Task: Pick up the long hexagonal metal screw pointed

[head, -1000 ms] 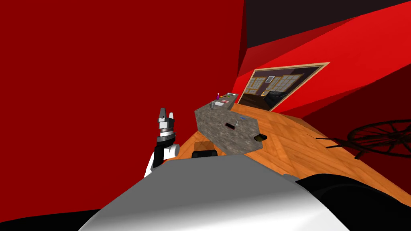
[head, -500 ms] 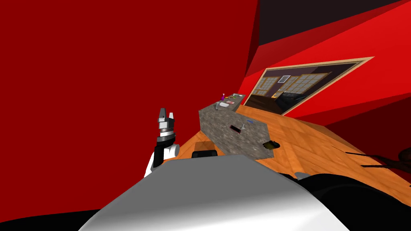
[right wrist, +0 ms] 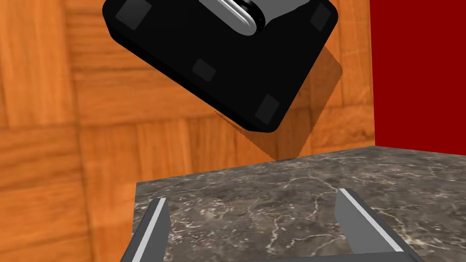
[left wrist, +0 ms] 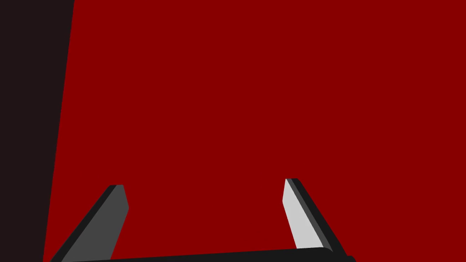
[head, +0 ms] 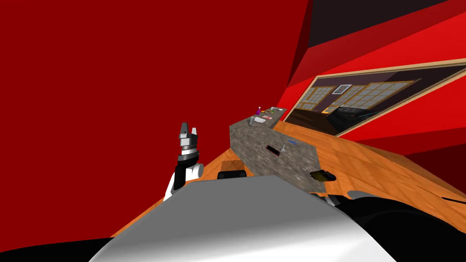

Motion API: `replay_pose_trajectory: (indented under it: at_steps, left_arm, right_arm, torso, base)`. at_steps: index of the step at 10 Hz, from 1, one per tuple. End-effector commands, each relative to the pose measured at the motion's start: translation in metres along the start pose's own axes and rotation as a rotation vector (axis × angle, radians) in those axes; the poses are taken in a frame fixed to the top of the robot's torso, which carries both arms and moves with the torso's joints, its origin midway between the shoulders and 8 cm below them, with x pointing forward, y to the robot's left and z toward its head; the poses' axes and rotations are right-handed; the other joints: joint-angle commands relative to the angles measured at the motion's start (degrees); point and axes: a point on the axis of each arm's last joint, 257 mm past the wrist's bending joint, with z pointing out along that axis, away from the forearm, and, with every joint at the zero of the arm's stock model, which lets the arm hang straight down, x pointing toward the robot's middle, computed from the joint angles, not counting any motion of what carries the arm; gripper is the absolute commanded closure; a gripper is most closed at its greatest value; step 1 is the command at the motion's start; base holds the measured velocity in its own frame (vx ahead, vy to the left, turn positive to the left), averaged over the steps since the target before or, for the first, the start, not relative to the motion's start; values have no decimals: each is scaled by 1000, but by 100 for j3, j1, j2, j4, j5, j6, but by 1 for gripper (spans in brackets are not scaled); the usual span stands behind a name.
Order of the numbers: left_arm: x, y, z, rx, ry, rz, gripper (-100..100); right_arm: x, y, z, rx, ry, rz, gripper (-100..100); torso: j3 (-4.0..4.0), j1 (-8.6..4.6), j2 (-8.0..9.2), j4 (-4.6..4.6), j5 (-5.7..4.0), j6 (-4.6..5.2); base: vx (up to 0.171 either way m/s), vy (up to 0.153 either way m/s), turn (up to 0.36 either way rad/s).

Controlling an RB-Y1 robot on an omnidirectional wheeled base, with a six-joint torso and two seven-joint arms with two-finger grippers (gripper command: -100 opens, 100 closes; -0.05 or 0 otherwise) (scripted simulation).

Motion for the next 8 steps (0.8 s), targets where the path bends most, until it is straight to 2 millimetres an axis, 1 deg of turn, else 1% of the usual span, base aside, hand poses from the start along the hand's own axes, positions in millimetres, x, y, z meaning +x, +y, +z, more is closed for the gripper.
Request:
replay_pose_trajectory:
  at_steps: [1, 2, 3, 4, 5, 6, 7, 8]
  left_arm:
    - [0, 0, 0, 0, 0, 0, 0]
    - [0, 0, 0, 0, 0, 0, 0]
    - [0, 0, 0, 0, 0, 0, 0]
    - [0, 0, 0, 0, 0, 0, 0]
    - [0, 0, 0, 0, 0, 0, 0]
    - [0, 0, 0, 0, 0, 0, 0]
    - [0, 0, 0, 0, 0, 0, 0]
    - [0, 0, 0, 0, 0, 0, 0]
  right_arm:
    - [-15, -23, -27, 87, -23, 33, -100]
    - [-18, -20, -33, 97, -23, 39, -100]
    - [-20, -24, -36, 106, -32, 47, -100]
    - [-37, -39, -64, 180, -62, 74, -100]
    - [-38, -40, -66, 184, -65, 80, -100]
    - [-38, -40, -66, 184, -65, 80, -100]
    - [-53, -51, -94, 250, -100, 112, -100]
    - [-54, -51, -95, 252, -101, 112, -100]
  torso:
    - [0, 0, 0, 0, 0, 0]
    - [-2, 0, -4, -1, 2, -5]
    - [-2, -1, -3, -1, -2, 0]
    - [4, -1, 7, 1, -1, 4]
    - [2, 1, 2, 1, -1, -8]
    - [1, 0, 1, 1, 0, 2]
    - [5, -2, 9, 2, -2, 6]
    - [1, -3, 1, 1, 0, -5]
  base:
    - [47, 9, 221]
    - [48, 7, 138]
    - [24, 8, 10]
    - [31, 20, 290]
    - [38, 5, 151]
    - [23, -5, -36]
    - [43, -4, 212]
    - [46, -8, 189]
